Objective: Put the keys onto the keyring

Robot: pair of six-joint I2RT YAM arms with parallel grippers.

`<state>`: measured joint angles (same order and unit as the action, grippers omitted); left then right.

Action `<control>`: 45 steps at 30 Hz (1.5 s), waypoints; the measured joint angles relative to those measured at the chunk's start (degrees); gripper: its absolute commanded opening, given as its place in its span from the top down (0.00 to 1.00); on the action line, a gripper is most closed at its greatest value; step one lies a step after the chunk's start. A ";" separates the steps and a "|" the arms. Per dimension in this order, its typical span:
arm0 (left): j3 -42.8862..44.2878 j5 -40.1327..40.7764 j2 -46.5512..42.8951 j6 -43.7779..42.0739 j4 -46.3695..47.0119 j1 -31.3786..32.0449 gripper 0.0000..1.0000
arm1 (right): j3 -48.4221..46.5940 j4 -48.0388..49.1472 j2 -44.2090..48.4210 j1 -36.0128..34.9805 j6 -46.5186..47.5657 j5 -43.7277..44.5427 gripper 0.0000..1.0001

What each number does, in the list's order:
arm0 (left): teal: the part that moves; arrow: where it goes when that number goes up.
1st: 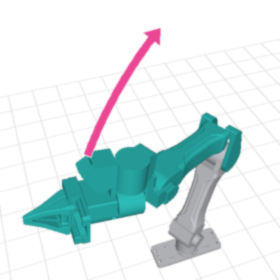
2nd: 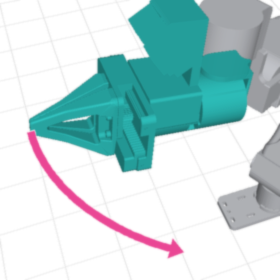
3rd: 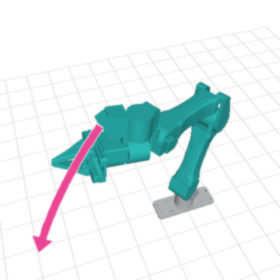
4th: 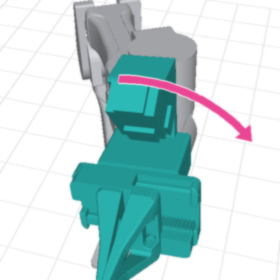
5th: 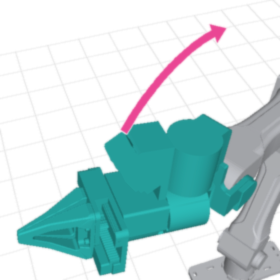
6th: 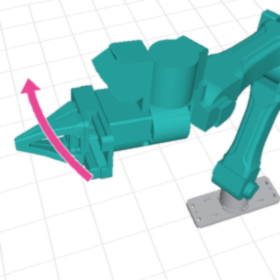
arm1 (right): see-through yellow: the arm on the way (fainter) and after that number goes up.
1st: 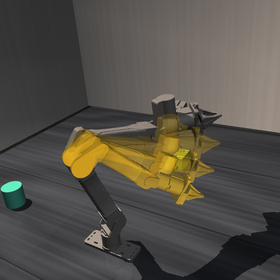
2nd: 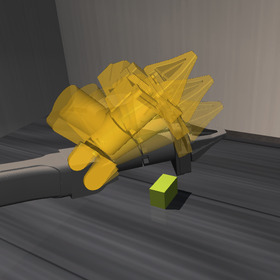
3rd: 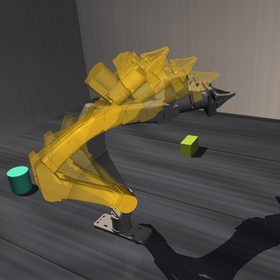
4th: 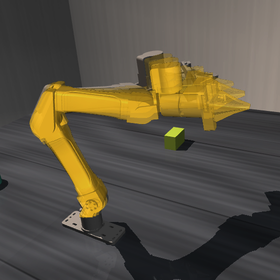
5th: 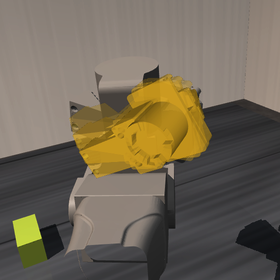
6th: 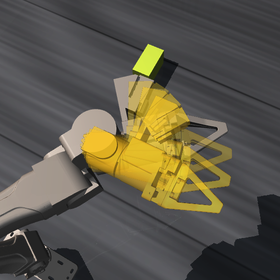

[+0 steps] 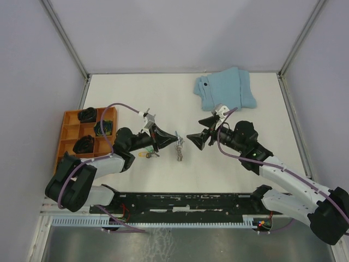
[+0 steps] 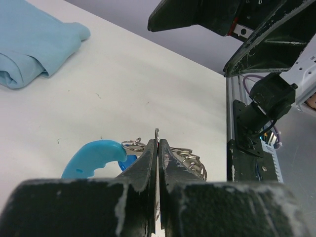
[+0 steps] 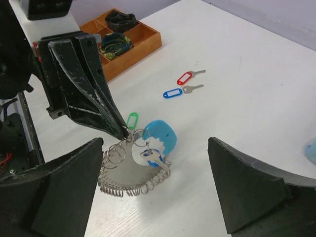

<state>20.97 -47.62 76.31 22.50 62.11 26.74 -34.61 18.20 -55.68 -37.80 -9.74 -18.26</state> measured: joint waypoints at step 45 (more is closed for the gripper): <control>-0.22 -4.26 -7.78 -32.89 -13.49 2.43 0.97 | -0.28 -4.33 -4.90 1.18 25.11 -21.94 0.51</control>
<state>20.75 -51.88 68.53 -10.39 48.62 29.17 -34.89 13.87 -60.58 -36.62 15.38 -40.21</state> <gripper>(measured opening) 0.043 0.517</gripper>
